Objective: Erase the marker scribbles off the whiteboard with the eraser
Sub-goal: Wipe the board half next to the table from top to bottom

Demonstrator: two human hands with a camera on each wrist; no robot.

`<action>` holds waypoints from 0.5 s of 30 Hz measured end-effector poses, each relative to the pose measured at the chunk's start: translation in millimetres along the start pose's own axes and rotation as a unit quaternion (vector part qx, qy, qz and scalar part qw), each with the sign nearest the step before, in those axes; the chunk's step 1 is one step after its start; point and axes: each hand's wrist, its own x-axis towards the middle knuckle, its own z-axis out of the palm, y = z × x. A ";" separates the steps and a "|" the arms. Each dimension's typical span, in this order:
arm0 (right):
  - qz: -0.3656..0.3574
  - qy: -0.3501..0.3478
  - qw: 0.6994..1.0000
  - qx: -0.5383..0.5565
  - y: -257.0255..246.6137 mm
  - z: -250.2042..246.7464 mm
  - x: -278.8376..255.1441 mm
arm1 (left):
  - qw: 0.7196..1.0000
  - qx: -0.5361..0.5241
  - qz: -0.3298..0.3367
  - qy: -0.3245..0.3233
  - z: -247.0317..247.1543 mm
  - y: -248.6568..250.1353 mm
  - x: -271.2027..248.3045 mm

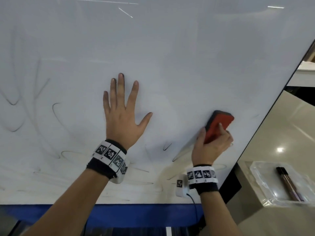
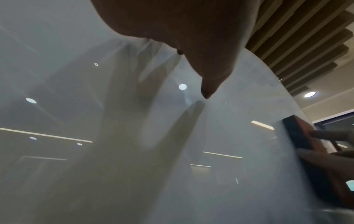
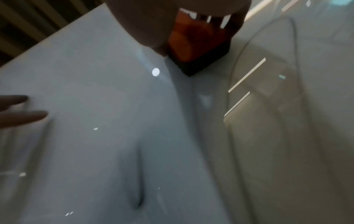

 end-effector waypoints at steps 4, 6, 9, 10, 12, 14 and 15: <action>-0.187 -0.147 0.970 -0.051 -6.0 7.4 -48.9 | 1.000 0.000 0.018 -0.023 11.9 19.9 -7.7; -0.292 -0.192 0.932 -0.100 10.3 -5.1 -36.0 | 0.999 0.013 0.030 -0.022 17.5 15.8 -8.7; -0.179 -0.086 0.977 -0.079 28.8 -22.7 23.3 | 0.999 0.020 0.041 -0.011 20.4 8.3 -6.9; -0.113 -0.028 0.991 -0.064 36.1 -28.7 46.0 | 0.999 0.017 0.041 -0.010 20.6 8.1 -6.9; 0.006 0.062 0.998 -0.031 44.7 -39.3 86.8 | 0.999 0.013 0.039 -0.009 21.4 10.3 -7.6; 0.078 0.108 0.991 -0.014 41.5 -38.5 101.6 | 0.999 0.014 0.037 -0.006 22.7 12.9 -8.5; 0.081 0.113 0.990 -0.016 34.2 -33.0 98.7 | 0.999 0.015 0.036 -0.004 23.9 13.0 -8.3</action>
